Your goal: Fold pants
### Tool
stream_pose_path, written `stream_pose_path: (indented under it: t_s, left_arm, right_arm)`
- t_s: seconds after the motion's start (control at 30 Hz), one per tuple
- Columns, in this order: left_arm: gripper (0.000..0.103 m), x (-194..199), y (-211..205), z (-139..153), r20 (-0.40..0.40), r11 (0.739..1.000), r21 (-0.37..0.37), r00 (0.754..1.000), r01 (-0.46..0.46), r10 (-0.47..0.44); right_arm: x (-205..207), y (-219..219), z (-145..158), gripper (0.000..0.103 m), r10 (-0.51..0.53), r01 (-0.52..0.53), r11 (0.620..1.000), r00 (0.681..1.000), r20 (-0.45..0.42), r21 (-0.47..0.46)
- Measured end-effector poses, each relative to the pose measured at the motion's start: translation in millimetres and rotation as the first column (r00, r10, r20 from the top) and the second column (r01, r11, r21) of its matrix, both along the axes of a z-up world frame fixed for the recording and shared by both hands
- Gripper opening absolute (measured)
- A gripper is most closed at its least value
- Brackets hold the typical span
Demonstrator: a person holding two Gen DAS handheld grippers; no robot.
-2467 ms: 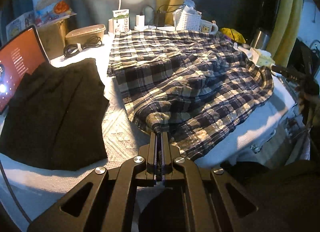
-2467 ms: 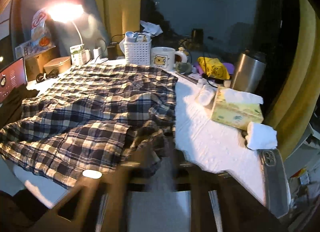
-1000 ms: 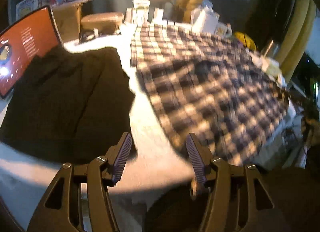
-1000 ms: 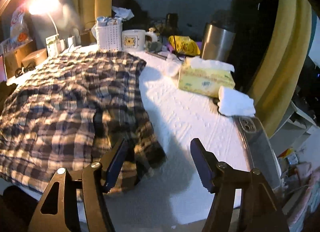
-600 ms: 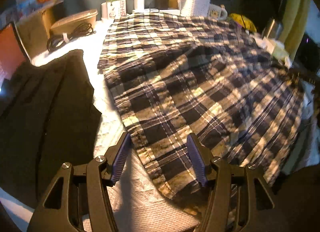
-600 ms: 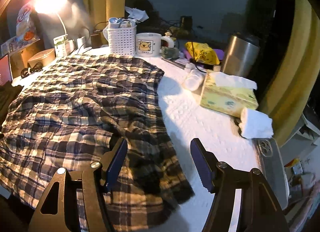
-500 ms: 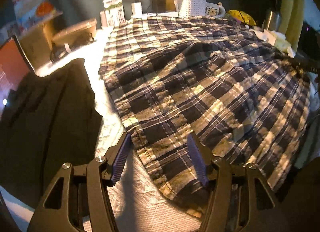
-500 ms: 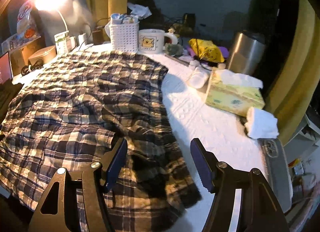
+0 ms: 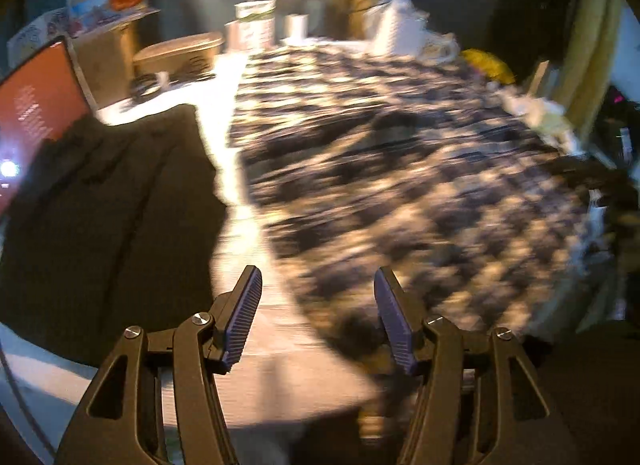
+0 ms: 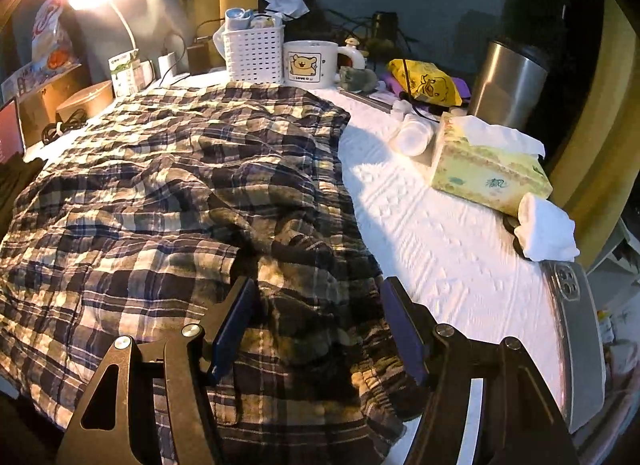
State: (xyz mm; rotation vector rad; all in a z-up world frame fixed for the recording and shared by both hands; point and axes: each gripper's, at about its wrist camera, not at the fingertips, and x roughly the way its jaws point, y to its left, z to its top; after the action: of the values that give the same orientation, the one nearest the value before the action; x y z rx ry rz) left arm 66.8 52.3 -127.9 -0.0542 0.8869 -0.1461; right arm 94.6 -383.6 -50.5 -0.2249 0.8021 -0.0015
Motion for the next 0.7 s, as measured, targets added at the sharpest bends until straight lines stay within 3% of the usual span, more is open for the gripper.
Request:
stream_pose_path:
  t_s: [0.03,0.13,0.17,0.3,0.33,0.4,0.5,0.53,0.63,0.7]
  left_arm:
    - [0.059,-0.2,-8.5,-3.7,-0.008,1.0,0.008,1.0,0.022,-0.022]
    - [0.06,7.0,-28.3,-25.9,-0.08,0.991,0.125,0.996,0.036,-0.026]
    - [0.06,3.4,-30.8,-24.4,-0.05,0.988,0.152,0.998,0.031,-0.024]
    - [0.065,0.6,-21.9,-20.8,-0.06,0.974,0.227,0.998,-0.011,0.025]
    - [0.073,-0.6,-16.0,-20.9,-0.063,0.972,0.235,0.997,-0.021,0.036]
    - [0.078,-3.1,-3.3,-21.3,-0.075,0.969,0.244,0.995,-0.05,0.07]
    - [0.077,-6.2,8.9,-20.0,-0.093,0.966,0.245,0.989,-0.087,0.113]
    - [0.077,-8.3,12.2,-18.9,-0.097,0.968,0.228,0.987,-0.102,0.127]
    - [0.076,-9.8,17.7,-15.0,-0.119,0.995,0.039,0.988,-0.092,0.096]
    - [0.074,-6.7,12.8,-16.6,-0.116,0.997,-0.029,0.991,-0.072,0.068]
  right_arm:
    - [-1.3,1.2,0.5,0.067,0.001,-0.001,1.0,1.0,0.002,0.0]
    - [-5.2,3.3,2.8,0.067,0.012,-0.012,1.0,1.0,0.008,0.003]
    - [-6.7,4.2,3.2,0.067,0.015,-0.015,1.0,1.0,0.008,0.001]
    - [-12.7,4.7,2.9,0.067,0.015,-0.015,1.0,1.0,0.005,-0.008]
    - [-14.0,4.1,1.8,0.067,0.013,-0.012,1.0,1.0,0.003,-0.008]
    - [-14.5,2.2,-0.2,0.067,0.008,-0.008,1.0,1.0,0.0,-0.005]
    - [-13.5,0.6,-4.1,0.067,0.0,0.0,1.0,1.0,-0.007,-0.004]
    - [-12.8,0.2,-5.2,0.067,-0.001,0.001,1.0,1.0,-0.008,-0.004]
    - [-11.3,-0.4,-5.8,0.067,-0.004,0.004,1.0,1.0,-0.006,0.0]
    - [-10.2,-0.7,-5.7,0.067,-0.004,0.004,1.0,1.0,-0.004,0.004]
